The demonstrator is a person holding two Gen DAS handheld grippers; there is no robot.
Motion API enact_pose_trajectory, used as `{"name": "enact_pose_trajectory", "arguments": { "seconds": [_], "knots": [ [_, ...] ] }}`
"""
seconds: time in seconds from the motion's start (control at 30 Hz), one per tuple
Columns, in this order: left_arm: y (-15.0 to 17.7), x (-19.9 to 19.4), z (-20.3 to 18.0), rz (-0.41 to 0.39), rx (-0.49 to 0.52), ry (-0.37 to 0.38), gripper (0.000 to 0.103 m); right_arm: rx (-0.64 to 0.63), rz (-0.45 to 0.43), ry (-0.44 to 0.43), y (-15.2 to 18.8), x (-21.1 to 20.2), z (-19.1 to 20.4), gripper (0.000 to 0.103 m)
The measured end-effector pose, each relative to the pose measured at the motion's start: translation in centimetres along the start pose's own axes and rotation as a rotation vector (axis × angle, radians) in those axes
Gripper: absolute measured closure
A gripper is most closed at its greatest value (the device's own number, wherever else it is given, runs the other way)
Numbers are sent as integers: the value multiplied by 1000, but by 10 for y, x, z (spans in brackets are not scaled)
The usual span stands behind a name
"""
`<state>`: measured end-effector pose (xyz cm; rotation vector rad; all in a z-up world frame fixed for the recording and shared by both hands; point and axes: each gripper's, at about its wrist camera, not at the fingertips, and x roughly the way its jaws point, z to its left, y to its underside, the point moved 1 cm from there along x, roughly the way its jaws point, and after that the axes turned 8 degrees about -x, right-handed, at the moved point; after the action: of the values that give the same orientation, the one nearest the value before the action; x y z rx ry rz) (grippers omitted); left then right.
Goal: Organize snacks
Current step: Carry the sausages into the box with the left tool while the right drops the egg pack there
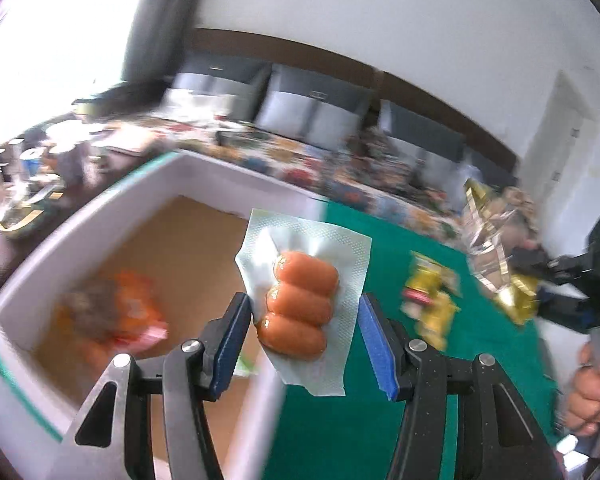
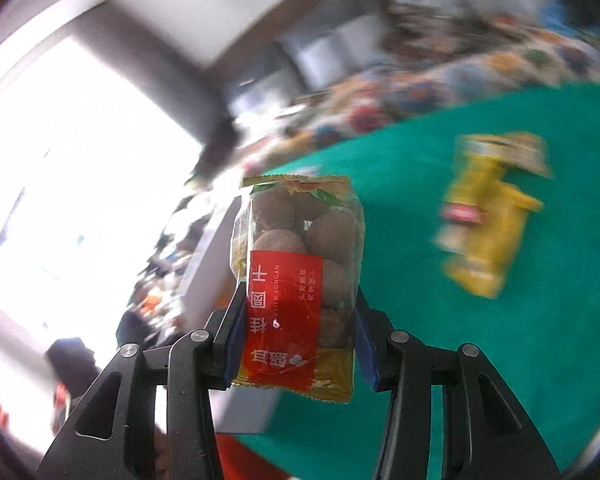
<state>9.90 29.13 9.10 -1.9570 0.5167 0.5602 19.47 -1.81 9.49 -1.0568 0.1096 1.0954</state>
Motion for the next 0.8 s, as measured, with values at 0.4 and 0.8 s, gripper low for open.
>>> {"name": "enact_pose_trajectory", "arguments": {
  "seconds": [0.4, 0.8],
  "knots": [
    [24, 34, 125, 83, -88, -367, 20, -168, 150, 7, 10, 128, 92, 40],
    [58, 42, -48, 28, 43, -10, 0, -258, 116, 732, 100, 12, -153, 35]
  ]
}}
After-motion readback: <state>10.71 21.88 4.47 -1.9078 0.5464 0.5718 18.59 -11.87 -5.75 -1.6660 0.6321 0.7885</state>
